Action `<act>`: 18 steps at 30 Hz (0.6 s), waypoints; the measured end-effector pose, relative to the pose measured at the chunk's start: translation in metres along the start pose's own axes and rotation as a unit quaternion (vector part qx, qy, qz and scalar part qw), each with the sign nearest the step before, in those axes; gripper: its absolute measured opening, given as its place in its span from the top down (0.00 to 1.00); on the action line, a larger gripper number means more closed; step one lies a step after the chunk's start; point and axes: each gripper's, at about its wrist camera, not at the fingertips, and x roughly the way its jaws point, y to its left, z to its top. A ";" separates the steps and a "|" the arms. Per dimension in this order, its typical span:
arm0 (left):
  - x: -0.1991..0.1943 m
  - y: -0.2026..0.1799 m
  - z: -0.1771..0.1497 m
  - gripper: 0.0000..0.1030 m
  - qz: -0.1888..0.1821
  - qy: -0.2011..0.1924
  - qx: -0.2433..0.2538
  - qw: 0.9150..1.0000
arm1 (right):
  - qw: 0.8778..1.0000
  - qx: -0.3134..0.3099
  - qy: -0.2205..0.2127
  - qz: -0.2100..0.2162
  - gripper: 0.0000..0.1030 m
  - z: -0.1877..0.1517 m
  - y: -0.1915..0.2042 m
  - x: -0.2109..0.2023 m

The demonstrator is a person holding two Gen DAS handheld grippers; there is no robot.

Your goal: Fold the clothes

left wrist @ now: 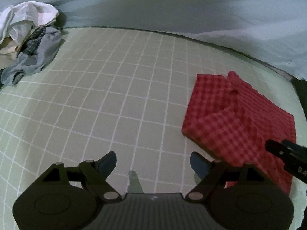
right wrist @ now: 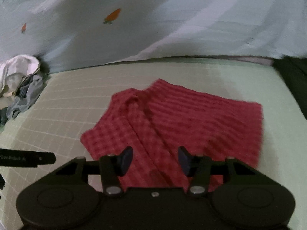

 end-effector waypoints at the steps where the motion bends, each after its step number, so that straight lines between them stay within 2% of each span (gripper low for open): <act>1: 0.004 0.000 0.002 0.18 0.001 0.005 0.000 1.000 | 1.000 -0.005 0.004 0.004 0.50 0.003 0.003 0.006; 7: 0.029 -0.006 0.011 0.18 -0.002 0.028 0.005 1.000 | 0.999 -0.036 0.027 0.030 0.61 0.023 0.018 0.043; 10: 0.037 -0.010 0.014 0.18 -0.003 0.036 0.010 0.999 | 0.998 -0.046 0.040 0.036 0.61 0.025 0.020 0.058; 14: 0.039 -0.017 0.017 0.18 -0.003 0.032 0.029 0.999 | 0.995 -0.047 0.057 0.066 0.66 0.029 0.018 0.075; 15: 0.039 -0.018 0.018 0.18 -0.003 0.031 0.032 0.999 | 0.994 -0.054 0.059 0.072 0.69 0.029 0.019 0.077; 17: 0.039 -0.020 0.019 0.18 -0.001 0.031 0.034 0.999 | 0.993 -0.064 0.056 0.084 0.97 0.030 0.018 0.077; 18: 0.038 -0.021 0.019 0.18 0.000 0.030 0.035 0.999 | 0.992 -0.068 0.054 0.090 0.99 0.031 0.017 0.076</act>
